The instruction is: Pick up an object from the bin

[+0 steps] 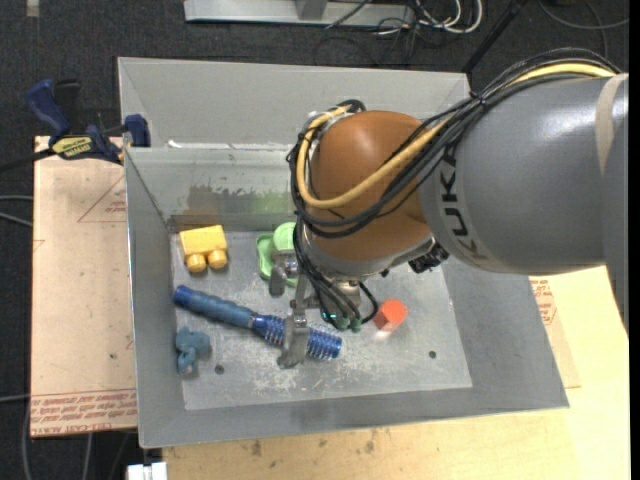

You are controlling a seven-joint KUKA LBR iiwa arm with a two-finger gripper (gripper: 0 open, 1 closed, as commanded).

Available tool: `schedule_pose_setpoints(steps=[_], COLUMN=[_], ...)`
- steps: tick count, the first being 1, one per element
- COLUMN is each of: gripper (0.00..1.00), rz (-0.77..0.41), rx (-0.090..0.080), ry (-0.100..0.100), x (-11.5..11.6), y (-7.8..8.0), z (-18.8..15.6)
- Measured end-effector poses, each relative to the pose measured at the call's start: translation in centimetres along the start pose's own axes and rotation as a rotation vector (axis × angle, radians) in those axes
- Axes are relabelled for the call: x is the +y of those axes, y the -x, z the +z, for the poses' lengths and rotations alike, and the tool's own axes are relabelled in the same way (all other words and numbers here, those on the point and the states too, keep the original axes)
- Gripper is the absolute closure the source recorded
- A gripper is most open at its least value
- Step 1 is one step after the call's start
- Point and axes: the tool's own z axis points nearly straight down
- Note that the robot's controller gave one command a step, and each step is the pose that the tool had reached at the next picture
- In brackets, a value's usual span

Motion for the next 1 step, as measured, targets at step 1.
schedule_pose_setpoints(steps=[1], gripper=[0.0], rz=[-0.032], rx=[-0.006], ry=[0.002], x=[-0.31], y=[0.77], z=[12.34])
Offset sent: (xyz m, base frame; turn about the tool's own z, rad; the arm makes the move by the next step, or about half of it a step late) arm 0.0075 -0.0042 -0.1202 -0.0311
